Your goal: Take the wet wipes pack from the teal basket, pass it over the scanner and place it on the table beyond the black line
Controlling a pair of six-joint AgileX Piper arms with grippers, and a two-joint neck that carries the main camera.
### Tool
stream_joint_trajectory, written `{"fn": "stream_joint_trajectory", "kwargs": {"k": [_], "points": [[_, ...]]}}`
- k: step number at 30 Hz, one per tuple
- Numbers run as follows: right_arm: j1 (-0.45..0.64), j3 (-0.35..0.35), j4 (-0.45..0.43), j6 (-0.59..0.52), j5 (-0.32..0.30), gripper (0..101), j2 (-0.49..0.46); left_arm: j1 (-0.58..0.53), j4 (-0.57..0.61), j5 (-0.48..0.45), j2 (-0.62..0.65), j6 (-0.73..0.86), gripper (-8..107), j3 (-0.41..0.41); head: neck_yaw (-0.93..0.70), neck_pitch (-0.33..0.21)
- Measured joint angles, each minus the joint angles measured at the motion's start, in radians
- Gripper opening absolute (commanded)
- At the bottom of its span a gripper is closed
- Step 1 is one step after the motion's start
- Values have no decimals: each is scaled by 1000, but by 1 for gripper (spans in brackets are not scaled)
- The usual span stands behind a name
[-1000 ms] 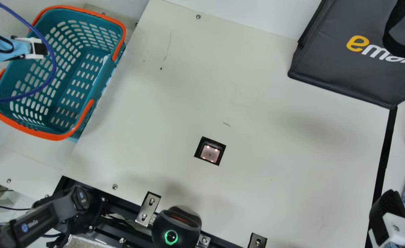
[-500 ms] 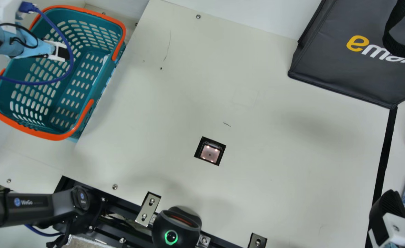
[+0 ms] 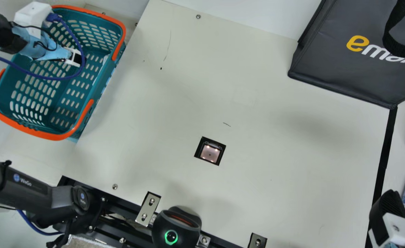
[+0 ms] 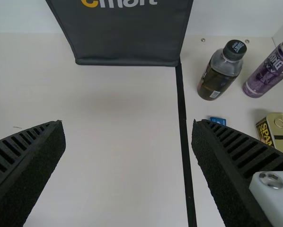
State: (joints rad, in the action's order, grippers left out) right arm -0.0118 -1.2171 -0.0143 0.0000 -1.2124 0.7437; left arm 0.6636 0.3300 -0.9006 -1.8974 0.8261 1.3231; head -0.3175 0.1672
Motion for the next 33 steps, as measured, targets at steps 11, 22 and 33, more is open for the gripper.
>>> {"fn": "stream_joint_trajectory", "kwargs": {"k": [11,22,33], "points": [[0,0,0,0,-1,95,0,10,41,66,-131,63,90,12,0,0],[0,0,0,0,-1,95,0,16,98,88,-207,117,90,26,-2,0],[0,0,0,0,-1,95,0,16,178,88,-268,154,90,26,0,0]]}}
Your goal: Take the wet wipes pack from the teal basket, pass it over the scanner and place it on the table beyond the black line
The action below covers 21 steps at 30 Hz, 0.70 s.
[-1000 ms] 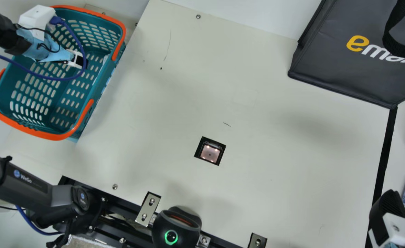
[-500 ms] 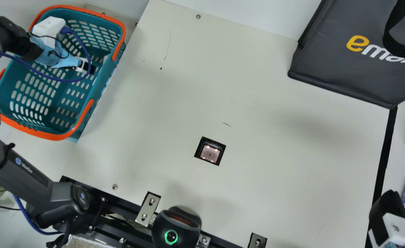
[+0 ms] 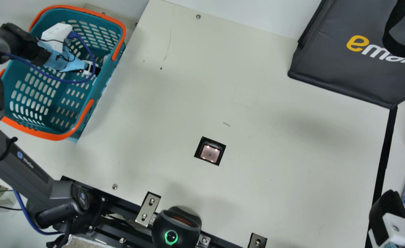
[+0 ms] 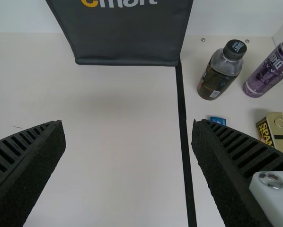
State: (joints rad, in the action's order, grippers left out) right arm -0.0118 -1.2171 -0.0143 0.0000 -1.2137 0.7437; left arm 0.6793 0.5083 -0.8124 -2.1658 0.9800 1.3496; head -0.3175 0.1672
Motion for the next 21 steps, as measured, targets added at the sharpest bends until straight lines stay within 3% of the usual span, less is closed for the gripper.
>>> {"fn": "stream_joint_trajectory", "kwargs": {"k": [21], "points": [[0,0,0,0,2,95,0,-49,67,46,-71,19,90,-6,-2,0]]}}
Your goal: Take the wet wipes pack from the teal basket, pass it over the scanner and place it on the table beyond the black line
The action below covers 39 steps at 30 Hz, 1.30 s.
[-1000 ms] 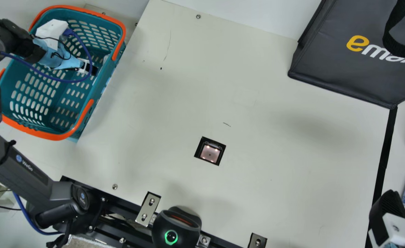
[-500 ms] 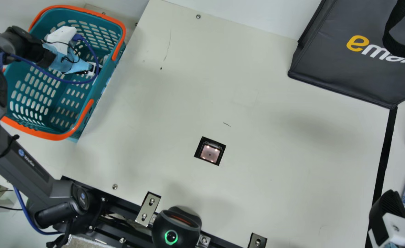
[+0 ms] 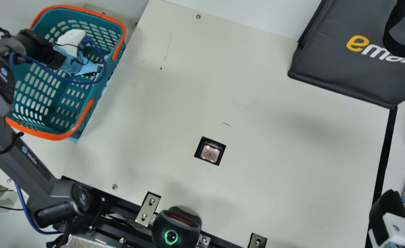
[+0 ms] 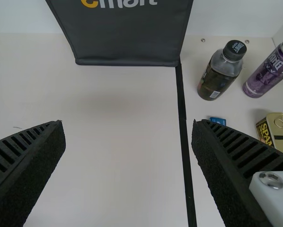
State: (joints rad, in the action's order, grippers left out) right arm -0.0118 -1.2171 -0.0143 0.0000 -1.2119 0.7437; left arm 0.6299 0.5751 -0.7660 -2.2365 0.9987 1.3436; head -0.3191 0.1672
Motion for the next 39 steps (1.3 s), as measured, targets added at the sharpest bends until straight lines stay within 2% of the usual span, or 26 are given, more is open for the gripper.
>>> {"fn": "stream_joint_trajectory", "kwargs": {"k": [21,39], "points": [[0,0,0,0,0,95,0,1,-43,178,-22,4,90,-16,0,0],[0,0,0,0,0,95,0,32,-36,0,46,48,90,-9,2,0]]}}
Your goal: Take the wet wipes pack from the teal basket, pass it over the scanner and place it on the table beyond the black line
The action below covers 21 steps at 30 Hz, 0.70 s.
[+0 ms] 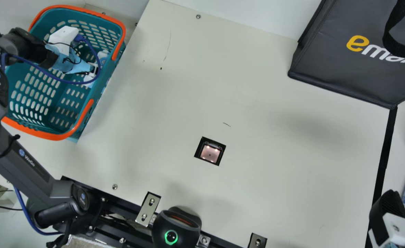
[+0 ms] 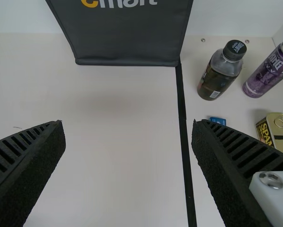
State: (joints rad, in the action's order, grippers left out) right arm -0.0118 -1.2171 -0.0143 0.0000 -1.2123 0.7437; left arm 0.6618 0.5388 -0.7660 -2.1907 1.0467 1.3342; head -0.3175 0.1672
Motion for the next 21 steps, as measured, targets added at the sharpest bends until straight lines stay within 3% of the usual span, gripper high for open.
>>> {"fn": "stream_joint_trajectory", "kwargs": {"k": [7,21], "points": [[0,0,0,0,0,95,0,-16,-2,12,-5,20,90,-2,0,0],[0,0,0,0,0,95,0,-71,9,154,-80,44,90,4,-2,0]]}}
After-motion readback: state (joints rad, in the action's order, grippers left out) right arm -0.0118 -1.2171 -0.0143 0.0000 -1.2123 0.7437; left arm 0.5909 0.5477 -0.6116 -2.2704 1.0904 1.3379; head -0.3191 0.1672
